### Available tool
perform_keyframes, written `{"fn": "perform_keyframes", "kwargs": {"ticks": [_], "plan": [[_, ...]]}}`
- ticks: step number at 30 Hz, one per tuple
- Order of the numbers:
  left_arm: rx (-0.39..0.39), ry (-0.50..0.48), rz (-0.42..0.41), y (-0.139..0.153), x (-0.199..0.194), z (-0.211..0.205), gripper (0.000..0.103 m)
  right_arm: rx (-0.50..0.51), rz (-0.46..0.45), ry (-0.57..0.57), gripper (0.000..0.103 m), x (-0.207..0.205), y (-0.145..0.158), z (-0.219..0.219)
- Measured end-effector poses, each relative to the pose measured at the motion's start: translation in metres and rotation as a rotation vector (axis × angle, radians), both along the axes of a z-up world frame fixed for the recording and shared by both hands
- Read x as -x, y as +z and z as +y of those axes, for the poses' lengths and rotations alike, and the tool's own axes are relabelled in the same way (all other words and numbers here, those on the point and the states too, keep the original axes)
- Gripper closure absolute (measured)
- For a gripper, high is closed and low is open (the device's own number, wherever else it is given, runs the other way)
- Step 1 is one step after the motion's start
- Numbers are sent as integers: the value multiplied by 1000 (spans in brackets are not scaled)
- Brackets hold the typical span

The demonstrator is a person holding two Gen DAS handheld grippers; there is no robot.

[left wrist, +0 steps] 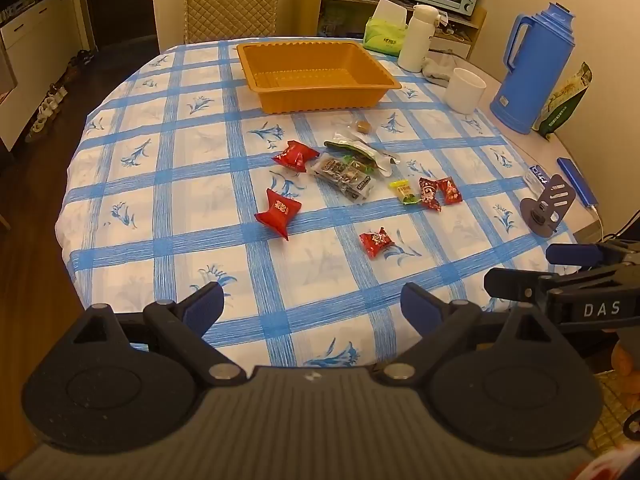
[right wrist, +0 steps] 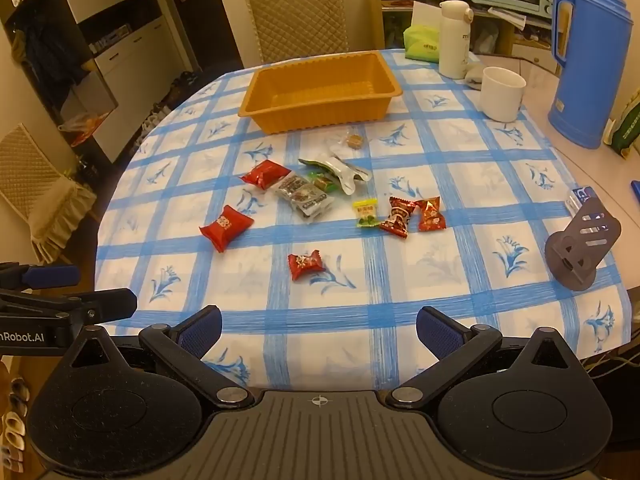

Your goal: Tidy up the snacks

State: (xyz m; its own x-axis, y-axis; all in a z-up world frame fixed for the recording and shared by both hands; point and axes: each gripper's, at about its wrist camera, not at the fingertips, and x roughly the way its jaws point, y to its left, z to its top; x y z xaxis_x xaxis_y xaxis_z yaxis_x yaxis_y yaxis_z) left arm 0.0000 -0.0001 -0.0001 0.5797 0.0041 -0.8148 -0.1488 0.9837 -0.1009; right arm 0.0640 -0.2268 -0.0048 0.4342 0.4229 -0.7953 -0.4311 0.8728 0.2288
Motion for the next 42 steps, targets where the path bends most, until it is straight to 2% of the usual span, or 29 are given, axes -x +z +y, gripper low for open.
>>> {"fn": "perform_keyframes", "kwargs": {"ticks": [42], "plan": [[-1,1,-7,0,0,0,8,-10,0,3,0,0,3,3]]}}
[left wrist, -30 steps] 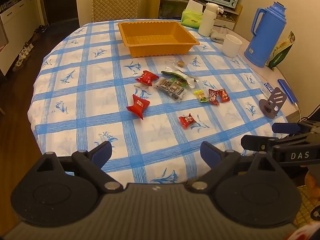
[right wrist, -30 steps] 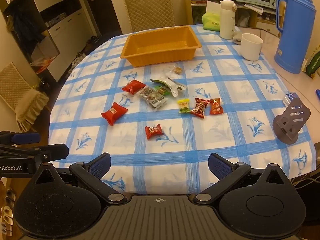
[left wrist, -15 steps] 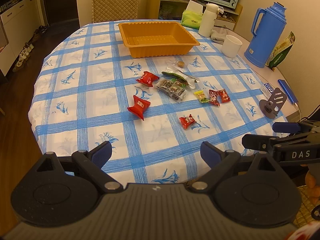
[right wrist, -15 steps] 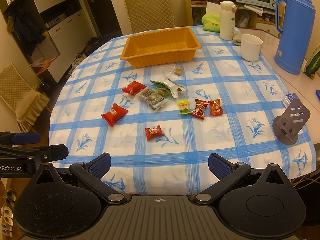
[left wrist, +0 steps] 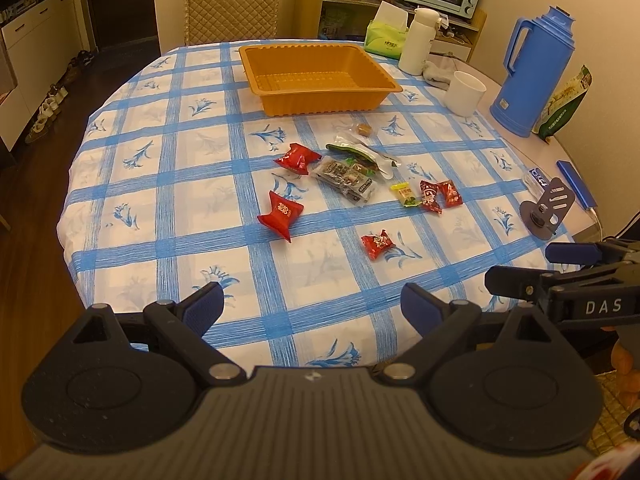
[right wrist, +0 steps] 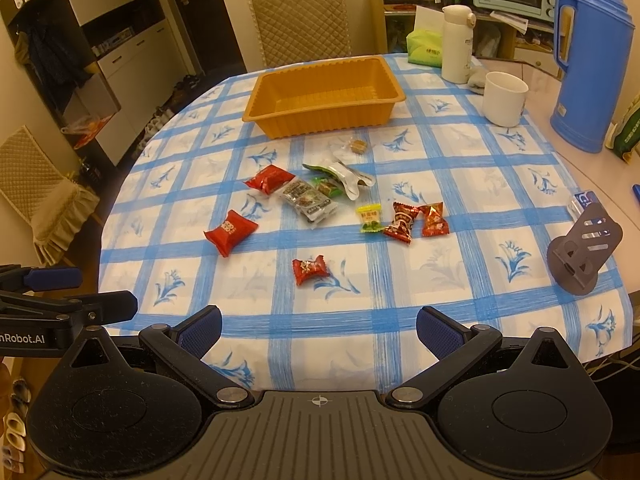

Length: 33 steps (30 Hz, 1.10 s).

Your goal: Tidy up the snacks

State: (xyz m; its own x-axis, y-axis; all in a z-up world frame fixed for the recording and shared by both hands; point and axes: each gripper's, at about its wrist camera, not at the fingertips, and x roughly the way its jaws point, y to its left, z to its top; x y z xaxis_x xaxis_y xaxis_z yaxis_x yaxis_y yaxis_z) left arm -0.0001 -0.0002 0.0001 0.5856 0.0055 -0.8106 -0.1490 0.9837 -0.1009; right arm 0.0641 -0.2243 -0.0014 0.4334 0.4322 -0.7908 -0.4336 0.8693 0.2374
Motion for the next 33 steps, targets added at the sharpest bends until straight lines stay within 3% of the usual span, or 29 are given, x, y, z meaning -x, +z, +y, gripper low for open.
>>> {"fn": "perform_keyframes", "kwargs": {"ticks": [33], "plan": [[3,1,0,0,0,0,8,0,-3,0,0,1,-2,8]]}}
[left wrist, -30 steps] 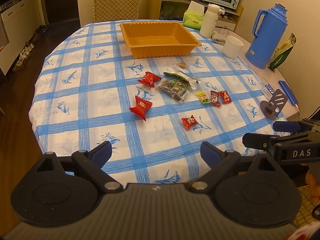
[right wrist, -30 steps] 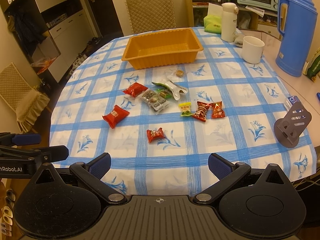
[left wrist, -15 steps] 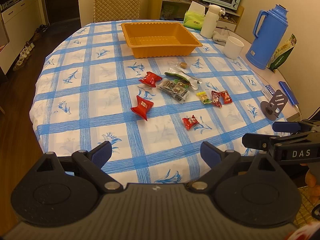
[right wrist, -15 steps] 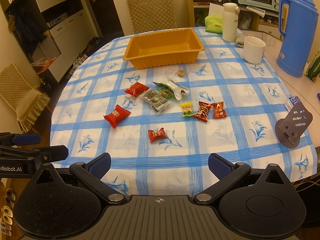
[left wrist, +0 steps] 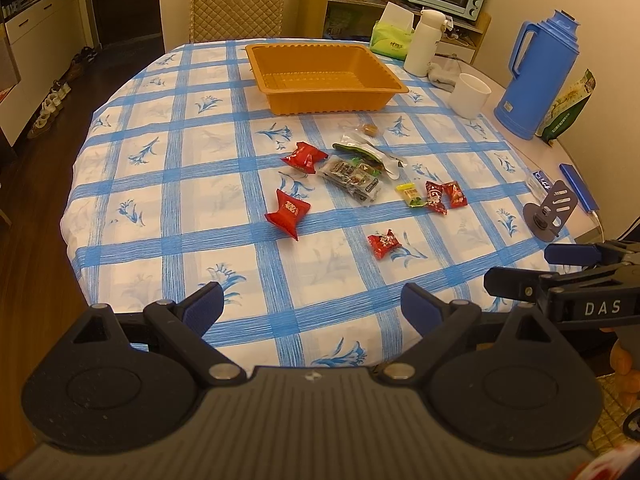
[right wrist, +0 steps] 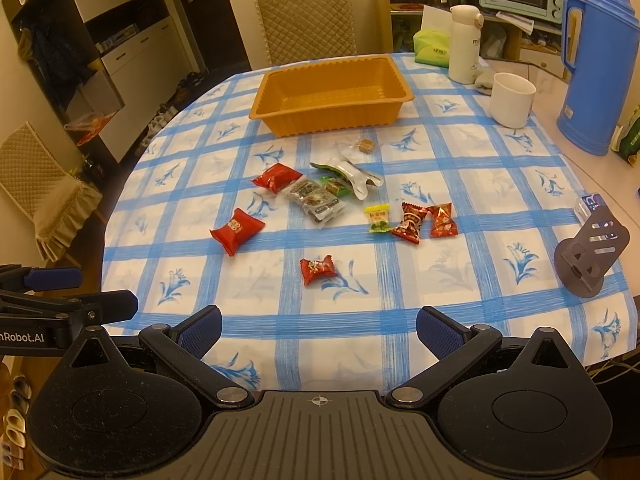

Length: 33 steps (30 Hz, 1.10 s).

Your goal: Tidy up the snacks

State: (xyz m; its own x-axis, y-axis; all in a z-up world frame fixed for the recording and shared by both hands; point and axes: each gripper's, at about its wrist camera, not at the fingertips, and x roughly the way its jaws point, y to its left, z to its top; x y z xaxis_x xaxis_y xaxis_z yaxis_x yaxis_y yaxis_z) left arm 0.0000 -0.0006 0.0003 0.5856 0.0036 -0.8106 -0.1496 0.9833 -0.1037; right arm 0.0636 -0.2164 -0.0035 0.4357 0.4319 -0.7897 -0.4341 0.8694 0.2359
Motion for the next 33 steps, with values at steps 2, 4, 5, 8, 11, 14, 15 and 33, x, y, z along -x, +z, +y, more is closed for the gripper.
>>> {"fn": "perform_keyframes", "kwargs": {"ticks": [2,4,5,8,11,14,15,33], "plan": [[0,0,0,0,0,0,8,0,0,0,0,0,0,0],[1,0,0,0,0,0,8,0,0,0,0,0,0,1],[0,0,0,0,0,0,8,0,0,0,0,-1,0,1],[1,0,0,0,0,0,8,0,1,-1,0,-1,-1,1],[1,0,1,0,0,0,8,0,1,0,0,-2,-1,1],[1,0,0,0,0,0,8,-1,1,0,0,-2,-2,1],[1,0,0,0,0,0,8,0,1,0,0,-3,-2,1],[5,2,7,-6,-2,11,8,-23,-11,14,0,-17,-12,3]]}}
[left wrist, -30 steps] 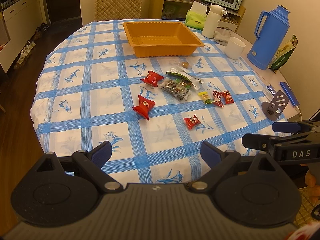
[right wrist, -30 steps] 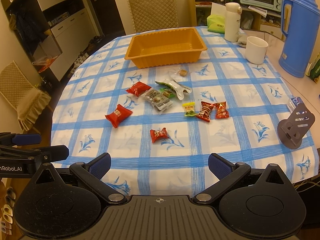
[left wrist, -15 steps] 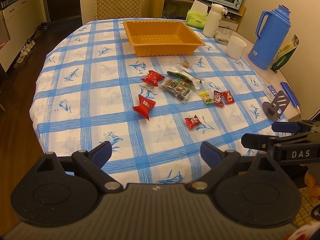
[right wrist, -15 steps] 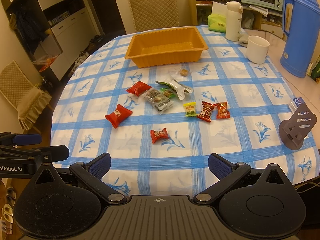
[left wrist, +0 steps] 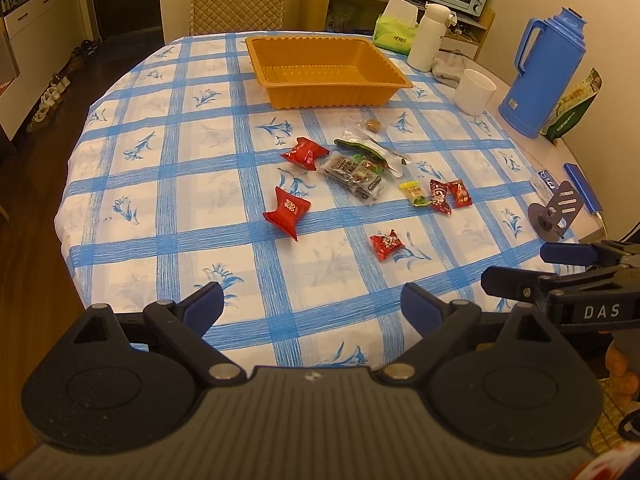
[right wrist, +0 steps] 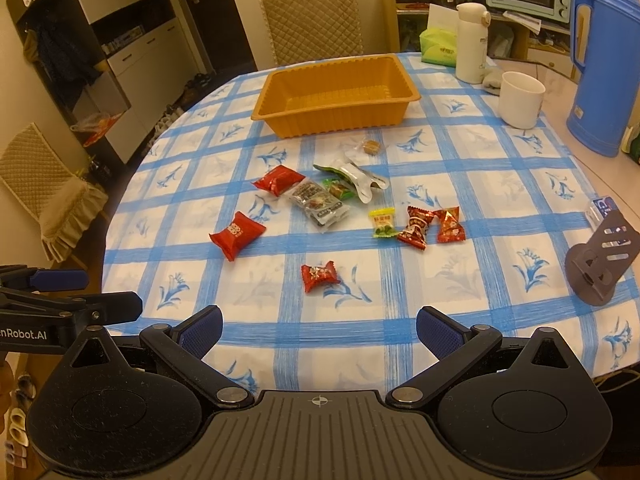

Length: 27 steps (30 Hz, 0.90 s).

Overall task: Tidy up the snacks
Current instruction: 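Grasp the small red candy with the right tool while the left tool grasps the large red candy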

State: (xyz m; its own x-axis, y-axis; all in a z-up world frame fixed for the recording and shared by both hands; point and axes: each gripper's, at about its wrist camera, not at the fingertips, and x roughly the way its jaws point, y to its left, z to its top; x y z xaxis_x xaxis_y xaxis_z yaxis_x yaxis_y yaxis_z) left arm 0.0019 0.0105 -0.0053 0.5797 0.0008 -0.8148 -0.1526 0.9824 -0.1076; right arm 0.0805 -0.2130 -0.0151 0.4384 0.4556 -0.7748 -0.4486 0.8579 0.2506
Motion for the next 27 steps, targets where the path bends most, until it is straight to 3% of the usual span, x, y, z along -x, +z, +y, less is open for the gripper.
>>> {"fn": "perform_keyframes", "kwargs": {"ticks": [9,12,27], "plan": [[-10,20,3,-20,-13,5,8,-56,-21,28,1,-5,-22,-7],[-8,28,6,-26,-16,9,9,-63,-22,47,14,-10,-30,-3],[18,59,29,-55,-38,20,12,-72,56,113,48,-39,-72,24]]}}
